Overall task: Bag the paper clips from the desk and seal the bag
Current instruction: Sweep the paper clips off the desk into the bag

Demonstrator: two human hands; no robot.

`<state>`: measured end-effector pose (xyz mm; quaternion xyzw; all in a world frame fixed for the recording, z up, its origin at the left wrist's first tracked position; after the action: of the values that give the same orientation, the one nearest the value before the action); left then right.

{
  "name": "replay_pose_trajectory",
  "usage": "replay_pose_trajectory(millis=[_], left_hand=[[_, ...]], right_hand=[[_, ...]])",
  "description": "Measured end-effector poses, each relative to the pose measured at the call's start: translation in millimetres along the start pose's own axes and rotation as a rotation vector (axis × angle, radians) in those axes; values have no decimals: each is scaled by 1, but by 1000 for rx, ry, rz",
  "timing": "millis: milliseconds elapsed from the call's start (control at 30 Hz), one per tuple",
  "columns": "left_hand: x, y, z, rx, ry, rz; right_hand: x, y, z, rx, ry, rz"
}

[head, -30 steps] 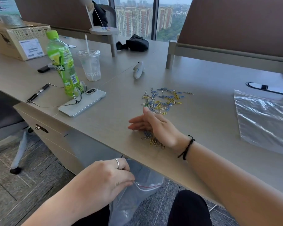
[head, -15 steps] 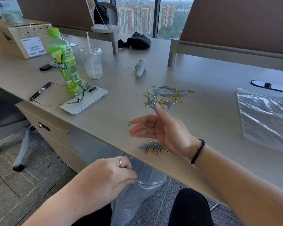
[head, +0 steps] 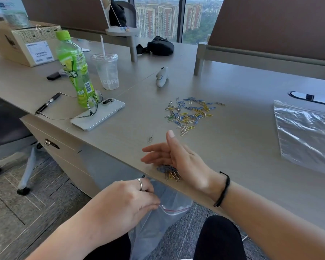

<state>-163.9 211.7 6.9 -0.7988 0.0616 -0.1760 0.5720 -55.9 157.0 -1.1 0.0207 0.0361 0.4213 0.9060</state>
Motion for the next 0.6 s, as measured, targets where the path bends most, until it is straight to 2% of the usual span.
replay_pose_trajectory(millis=[300, 600], left_hand=[[-2, -3, 4, -2, -4, -10], [0, -3, 4, -10, -15, -21]], right_hand=[[-5, 21, -9, 143, 70, 125], [-9, 14, -16, 339, 102, 38]])
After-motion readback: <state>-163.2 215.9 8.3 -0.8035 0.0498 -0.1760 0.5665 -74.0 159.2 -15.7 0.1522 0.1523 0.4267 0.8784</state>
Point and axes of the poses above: each hand's wrist, its own x-axis towards the middle knuckle, its own y-axis out of the palm, z = x × y, the point moved 9 cm from there along x, towards the middle knuckle, and after that the axes turned 6 degrees about x, right-handed, at the moved point
